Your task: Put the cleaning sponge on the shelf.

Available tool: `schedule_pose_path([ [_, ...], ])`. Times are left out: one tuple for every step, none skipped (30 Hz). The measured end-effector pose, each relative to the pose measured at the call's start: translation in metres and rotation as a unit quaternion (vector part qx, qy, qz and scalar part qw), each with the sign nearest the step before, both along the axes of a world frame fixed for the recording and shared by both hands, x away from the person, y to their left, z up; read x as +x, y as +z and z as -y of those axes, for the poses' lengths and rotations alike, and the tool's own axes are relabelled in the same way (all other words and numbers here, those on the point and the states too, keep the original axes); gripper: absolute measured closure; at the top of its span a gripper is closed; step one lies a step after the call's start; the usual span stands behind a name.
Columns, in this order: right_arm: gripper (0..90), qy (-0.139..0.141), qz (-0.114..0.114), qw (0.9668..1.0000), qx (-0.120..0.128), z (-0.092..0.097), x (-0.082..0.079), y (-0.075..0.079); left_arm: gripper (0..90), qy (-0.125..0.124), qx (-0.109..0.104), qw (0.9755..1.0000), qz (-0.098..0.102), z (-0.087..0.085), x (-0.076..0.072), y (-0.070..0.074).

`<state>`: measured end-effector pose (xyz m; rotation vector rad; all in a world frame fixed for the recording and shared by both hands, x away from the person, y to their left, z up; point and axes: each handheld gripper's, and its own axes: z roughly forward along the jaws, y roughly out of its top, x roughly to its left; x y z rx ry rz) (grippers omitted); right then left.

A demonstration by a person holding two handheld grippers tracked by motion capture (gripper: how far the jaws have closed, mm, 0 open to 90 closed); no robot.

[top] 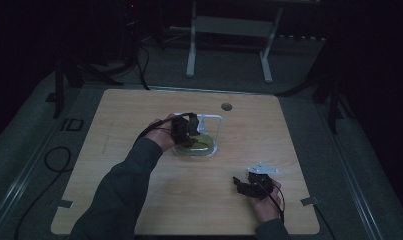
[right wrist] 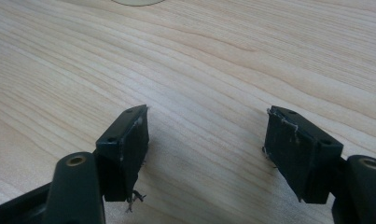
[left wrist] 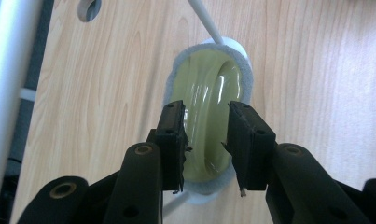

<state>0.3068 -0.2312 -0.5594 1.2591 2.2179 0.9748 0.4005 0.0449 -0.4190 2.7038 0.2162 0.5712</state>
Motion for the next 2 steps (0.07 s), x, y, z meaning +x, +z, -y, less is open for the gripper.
schedule_pose_path([
  [30.1, 0.0, 0.0, 1.0, 0.0, 0.0, 0.0, 0.0, 66.8, 0.007, -0.007, 0.9999, -0.001, -0.0016, -0.0014, 0.0012],
  [30.1, 0.0, 0.0, 1.0, 0.0, 0.0, 0.0, 0.0, 66.7, 0.015, -0.013, 0.9998, -0.002, -0.0028, -0.0029, 0.0024],
])
